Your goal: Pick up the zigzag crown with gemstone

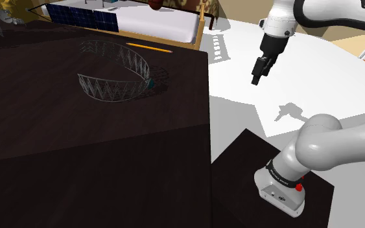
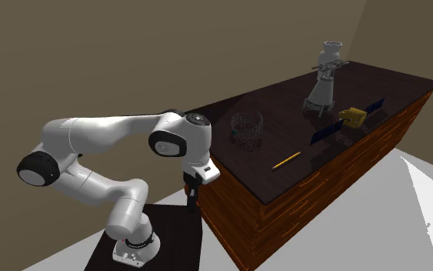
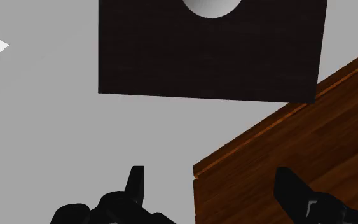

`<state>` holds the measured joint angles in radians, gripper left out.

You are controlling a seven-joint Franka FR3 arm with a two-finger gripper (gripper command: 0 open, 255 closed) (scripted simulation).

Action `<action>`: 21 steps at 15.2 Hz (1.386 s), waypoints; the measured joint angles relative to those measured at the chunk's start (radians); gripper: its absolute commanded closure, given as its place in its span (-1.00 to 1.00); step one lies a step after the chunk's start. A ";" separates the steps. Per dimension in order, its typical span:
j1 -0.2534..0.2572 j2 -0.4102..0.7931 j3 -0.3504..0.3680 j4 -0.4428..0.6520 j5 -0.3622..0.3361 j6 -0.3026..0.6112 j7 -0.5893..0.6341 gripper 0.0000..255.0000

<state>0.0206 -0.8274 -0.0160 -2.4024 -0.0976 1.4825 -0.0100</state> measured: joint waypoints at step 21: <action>0.077 0.410 0.294 0.388 0.228 0.153 0.405 -1.00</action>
<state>0.0973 -0.4171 0.2776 -2.0145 0.1304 1.6356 0.3952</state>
